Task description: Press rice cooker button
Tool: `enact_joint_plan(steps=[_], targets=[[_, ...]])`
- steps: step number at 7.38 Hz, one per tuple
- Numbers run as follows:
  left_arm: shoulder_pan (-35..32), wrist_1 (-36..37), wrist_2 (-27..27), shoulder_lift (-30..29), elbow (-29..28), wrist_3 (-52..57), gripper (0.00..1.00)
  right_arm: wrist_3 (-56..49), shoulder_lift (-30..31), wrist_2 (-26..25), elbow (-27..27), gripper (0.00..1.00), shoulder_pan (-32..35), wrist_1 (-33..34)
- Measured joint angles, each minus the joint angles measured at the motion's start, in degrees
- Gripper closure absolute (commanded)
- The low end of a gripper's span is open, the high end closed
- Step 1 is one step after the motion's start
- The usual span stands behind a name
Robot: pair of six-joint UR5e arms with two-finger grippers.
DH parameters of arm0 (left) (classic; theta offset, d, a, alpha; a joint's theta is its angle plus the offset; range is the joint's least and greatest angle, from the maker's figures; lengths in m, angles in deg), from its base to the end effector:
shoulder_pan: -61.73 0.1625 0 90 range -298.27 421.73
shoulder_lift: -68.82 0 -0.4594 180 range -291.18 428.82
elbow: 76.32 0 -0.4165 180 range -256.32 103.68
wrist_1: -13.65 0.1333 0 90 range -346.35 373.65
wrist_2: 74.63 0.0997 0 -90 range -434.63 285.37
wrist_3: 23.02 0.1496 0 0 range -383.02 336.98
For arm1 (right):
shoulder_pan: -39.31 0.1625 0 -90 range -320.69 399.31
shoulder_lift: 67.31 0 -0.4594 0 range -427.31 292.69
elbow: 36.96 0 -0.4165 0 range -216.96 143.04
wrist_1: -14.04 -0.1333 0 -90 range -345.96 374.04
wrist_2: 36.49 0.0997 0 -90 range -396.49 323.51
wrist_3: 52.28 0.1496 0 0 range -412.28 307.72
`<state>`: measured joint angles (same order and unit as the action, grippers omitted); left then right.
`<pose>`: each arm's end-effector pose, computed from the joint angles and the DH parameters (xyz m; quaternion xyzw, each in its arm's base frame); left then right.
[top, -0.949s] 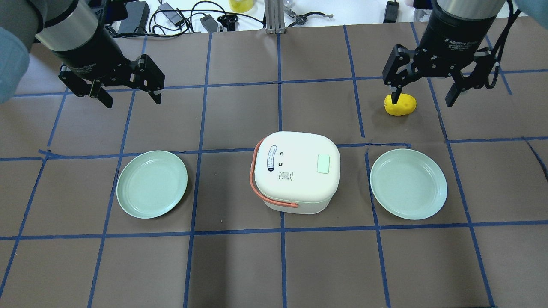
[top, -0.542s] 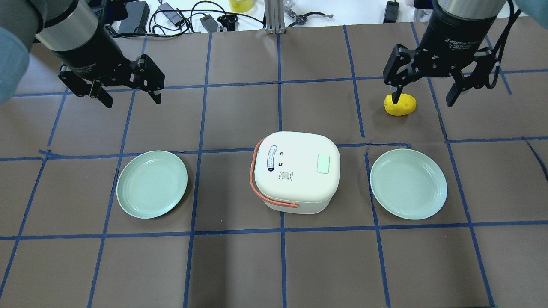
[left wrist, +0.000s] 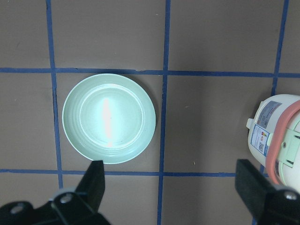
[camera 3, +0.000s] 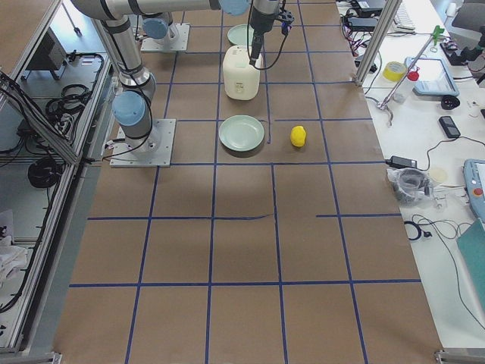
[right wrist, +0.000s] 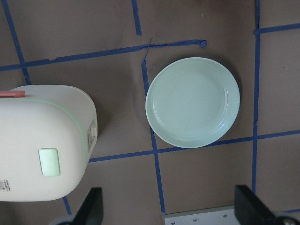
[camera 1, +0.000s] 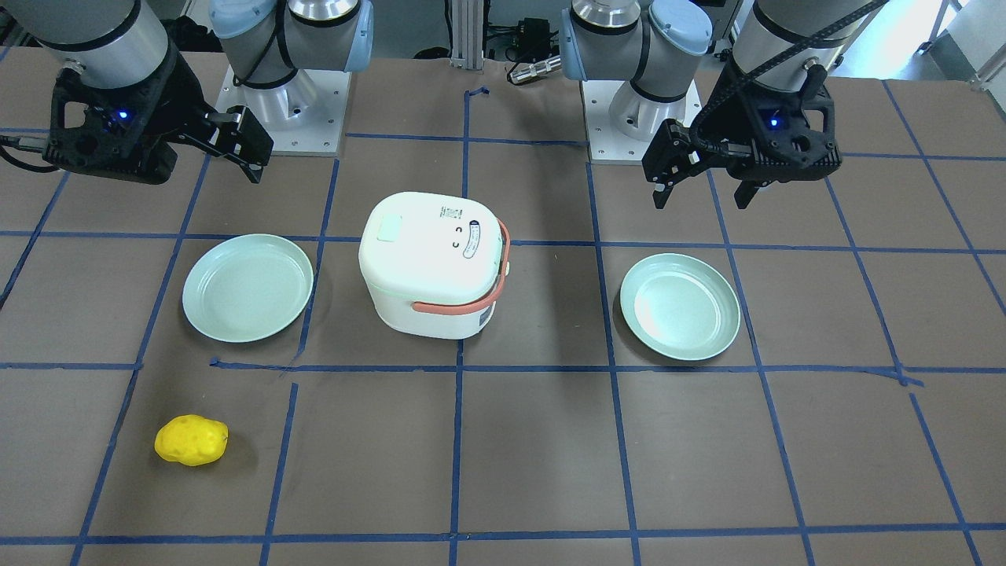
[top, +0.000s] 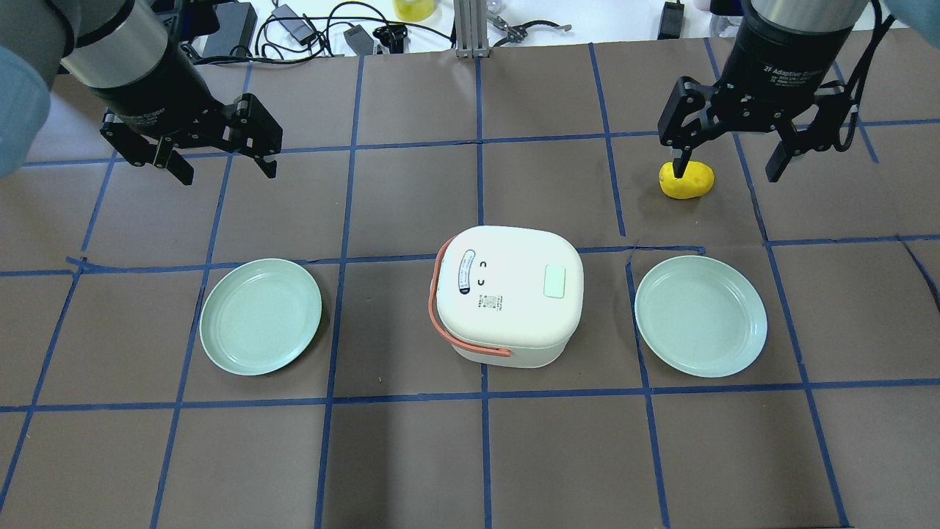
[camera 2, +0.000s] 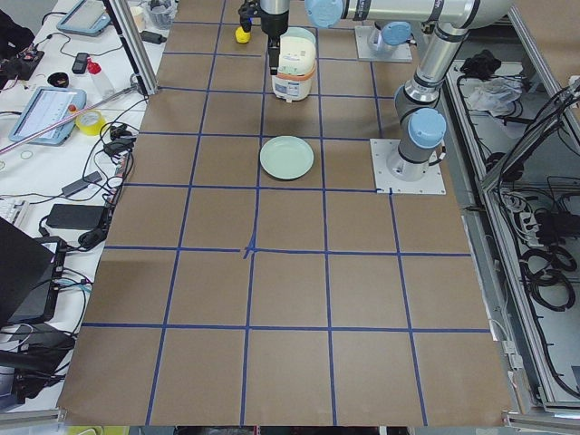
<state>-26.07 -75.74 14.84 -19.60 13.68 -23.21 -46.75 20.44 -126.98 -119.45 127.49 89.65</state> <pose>-0.1150 -0.5138 0.4875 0.0208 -0.9996 0.0192 0.0043 0.1158 -0.5114 0.4962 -0.0636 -0.9948 -0.0794 0.0068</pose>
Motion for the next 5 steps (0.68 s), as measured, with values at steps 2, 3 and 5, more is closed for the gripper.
enact_joint_plan(steps=[2,3,5], targets=[[0.0,0.0,0.0,0.0,0.0,0.0,0.00,0.0,0.0,0.5,0.4,0.00,0.0,0.1],[0.0,0.0,0.0,0.0,0.0,0.0,0.00,0.1,-0.2,0.7,0.4,0.00,0.1,0.1],[0.0,0.0,0.0,0.0,0.0,0.0,0.00,0.6,-0.3,0.8,0.0,0.00,0.1,0.5]])
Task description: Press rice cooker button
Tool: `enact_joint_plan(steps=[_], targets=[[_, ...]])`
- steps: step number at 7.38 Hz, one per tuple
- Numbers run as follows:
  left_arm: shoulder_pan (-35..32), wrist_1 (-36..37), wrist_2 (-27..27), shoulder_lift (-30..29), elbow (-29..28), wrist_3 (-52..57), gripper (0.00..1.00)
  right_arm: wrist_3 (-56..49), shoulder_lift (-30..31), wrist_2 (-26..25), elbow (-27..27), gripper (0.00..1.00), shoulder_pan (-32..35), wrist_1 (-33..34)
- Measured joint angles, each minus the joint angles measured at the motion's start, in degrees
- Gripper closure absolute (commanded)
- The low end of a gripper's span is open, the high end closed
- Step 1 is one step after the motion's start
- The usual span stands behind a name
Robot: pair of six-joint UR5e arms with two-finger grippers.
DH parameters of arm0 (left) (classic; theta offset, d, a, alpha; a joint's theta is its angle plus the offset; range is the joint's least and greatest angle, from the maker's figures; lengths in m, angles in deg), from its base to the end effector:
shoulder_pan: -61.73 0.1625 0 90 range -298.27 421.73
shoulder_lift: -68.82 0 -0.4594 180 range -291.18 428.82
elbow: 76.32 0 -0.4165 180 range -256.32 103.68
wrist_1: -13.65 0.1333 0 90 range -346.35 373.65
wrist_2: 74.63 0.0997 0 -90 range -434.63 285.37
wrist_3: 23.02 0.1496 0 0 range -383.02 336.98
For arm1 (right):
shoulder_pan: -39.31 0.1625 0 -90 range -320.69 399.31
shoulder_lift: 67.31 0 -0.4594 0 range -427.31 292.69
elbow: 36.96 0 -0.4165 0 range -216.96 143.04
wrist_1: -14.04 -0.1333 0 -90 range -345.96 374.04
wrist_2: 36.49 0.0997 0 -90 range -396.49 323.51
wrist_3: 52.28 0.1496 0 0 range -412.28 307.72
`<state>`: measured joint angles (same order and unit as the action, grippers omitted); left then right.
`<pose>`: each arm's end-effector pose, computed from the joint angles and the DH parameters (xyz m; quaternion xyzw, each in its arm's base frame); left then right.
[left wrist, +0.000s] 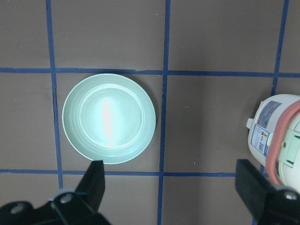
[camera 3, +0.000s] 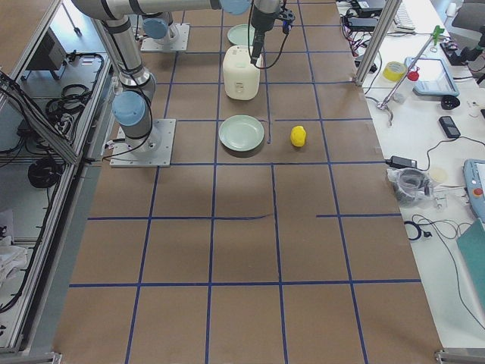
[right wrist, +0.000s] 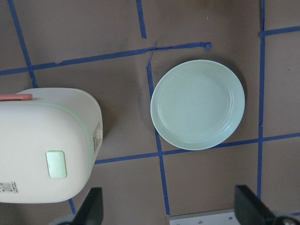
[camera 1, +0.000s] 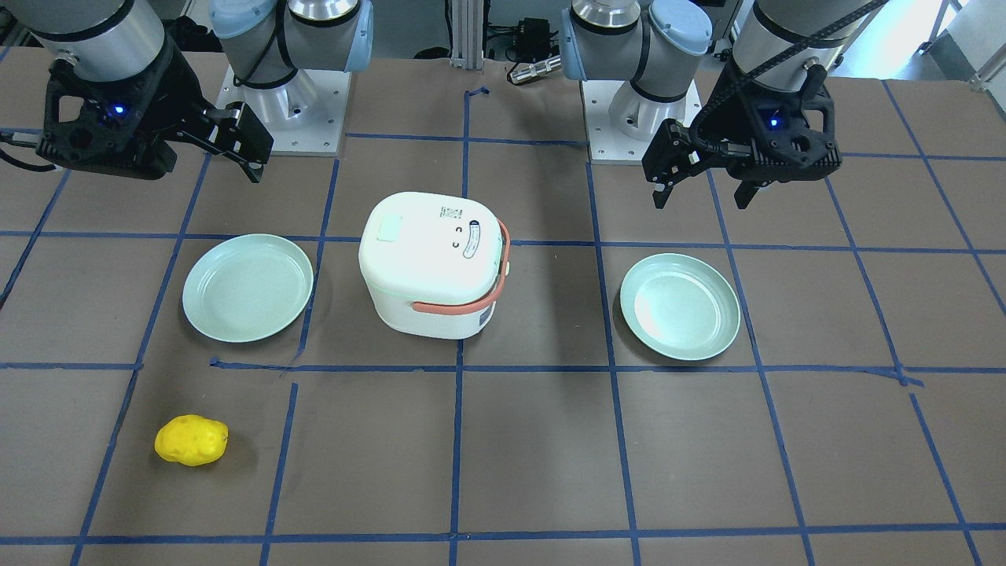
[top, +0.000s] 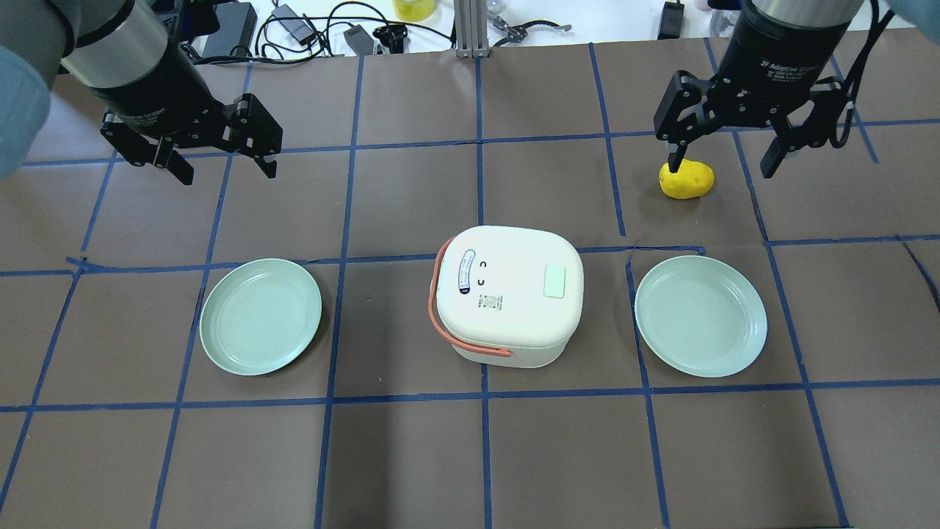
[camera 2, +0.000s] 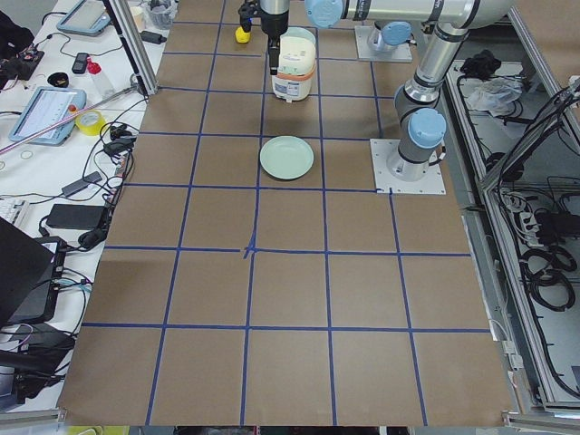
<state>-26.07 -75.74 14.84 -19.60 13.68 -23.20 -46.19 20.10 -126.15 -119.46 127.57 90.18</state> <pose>-0.1150 -0.5138 0.4875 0.0207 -0.9996 0.0192 0.0043 0.1186 -0.5148 0.4938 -0.0683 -0.9946 -0.0781 0.0000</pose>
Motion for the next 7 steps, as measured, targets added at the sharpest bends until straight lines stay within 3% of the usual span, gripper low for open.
enact_joint_plan(steps=[1,4,7], targets=[[0.0,0.0,0.0,0.0,0.0,0.0,0.00,0.2,0.0,0.0,-0.2,0.14,0.0,0.3],[0.0,0.0,0.0,0.0,0.0,0.0,0.00,2.0,-0.1,0.7,-1.7,0.98,0.7,0.6],[0.0,0.0,0.0,0.0,0.0,-0.1,0.00,8.1,-0.1,6.6,-3.7,1.00,2.0,0.5]])
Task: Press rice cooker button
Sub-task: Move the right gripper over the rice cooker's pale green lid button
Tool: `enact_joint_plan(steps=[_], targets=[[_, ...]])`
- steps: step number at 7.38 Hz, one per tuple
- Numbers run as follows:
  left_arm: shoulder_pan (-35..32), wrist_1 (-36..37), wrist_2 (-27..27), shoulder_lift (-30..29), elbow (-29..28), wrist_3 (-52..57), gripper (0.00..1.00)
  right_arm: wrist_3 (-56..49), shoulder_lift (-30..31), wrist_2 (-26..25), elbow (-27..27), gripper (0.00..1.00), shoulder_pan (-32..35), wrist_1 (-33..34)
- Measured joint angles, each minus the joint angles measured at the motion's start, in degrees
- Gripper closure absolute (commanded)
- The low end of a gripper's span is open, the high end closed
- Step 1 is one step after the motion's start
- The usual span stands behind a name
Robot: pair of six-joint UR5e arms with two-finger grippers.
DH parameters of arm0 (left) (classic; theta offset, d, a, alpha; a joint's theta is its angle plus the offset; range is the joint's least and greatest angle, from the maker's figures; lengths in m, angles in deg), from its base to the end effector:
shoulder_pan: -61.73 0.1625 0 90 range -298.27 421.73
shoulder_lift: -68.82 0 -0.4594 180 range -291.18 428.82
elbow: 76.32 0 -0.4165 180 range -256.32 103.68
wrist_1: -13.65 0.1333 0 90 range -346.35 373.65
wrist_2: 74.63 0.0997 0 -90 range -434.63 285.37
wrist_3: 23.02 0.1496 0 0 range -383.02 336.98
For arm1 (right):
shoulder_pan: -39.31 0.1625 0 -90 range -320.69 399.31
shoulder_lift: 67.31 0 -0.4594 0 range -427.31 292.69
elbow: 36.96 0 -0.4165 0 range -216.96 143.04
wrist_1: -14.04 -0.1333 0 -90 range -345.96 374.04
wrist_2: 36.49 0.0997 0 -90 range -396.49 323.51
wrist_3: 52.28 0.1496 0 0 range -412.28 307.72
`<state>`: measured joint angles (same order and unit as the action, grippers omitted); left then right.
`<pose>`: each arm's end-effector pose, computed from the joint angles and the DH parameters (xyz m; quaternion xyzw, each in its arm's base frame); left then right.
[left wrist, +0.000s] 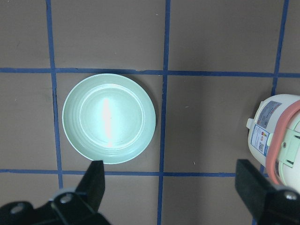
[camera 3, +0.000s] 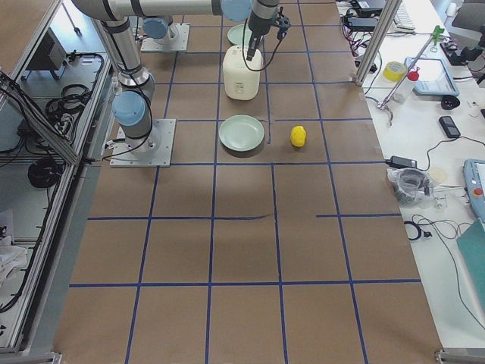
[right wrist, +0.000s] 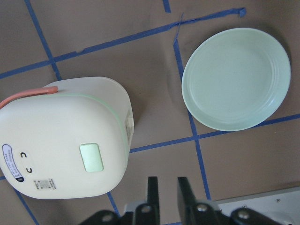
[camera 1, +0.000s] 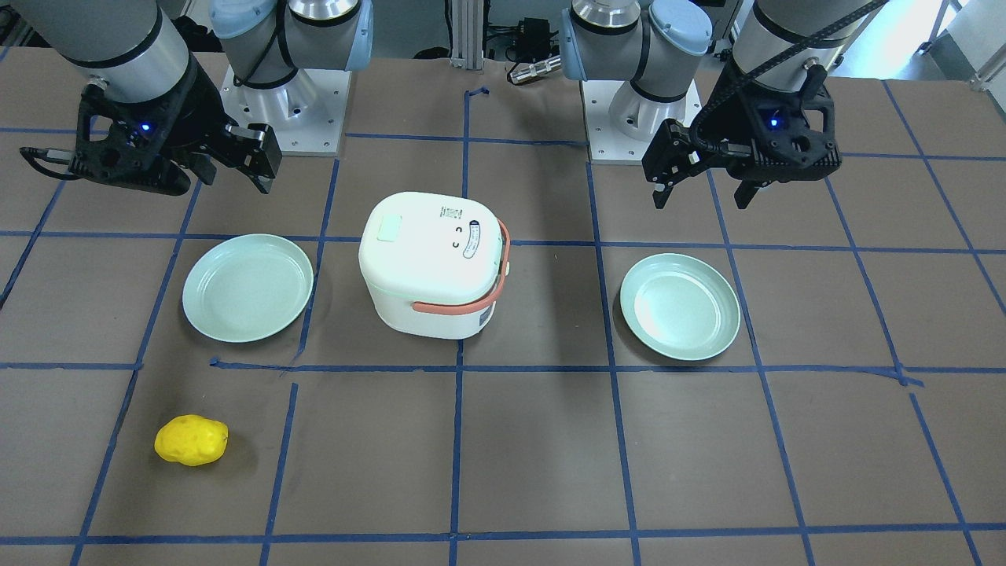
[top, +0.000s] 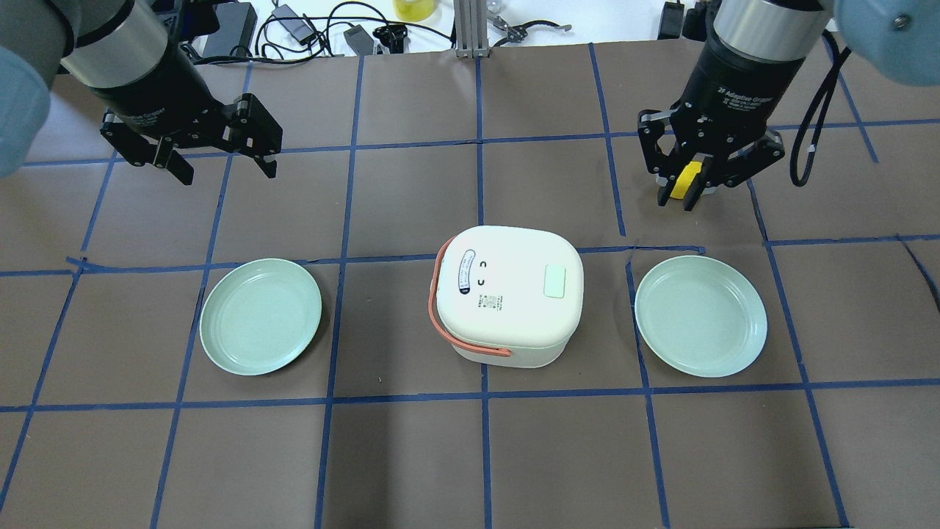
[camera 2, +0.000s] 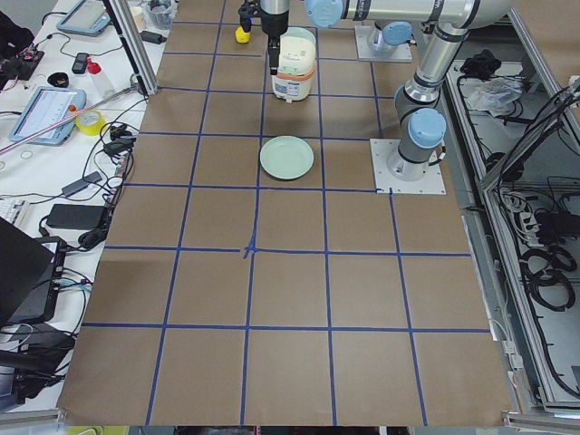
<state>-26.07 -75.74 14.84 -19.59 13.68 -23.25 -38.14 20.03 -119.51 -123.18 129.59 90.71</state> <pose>-0.1150 -0.5138 0.4876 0.0211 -0.9996 0.0193 0.0043 0.1539 -0.5030 0.4633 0.1262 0.9845 0.1129 0.0467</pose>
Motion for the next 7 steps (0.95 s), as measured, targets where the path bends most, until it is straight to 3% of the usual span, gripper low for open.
enact_joint_plan(steps=[2,7], targets=[[0.0,0.0,0.0,0.0,0.0,0.0,0.00,4.2,-0.2,1.6,-3.1,1.00,3.7,2.7],[0.0,0.0,0.0,0.0,0.0,0.1,0.00,10.0,-1.0,2.8,-13.2,1.00,8.9,18.7]])
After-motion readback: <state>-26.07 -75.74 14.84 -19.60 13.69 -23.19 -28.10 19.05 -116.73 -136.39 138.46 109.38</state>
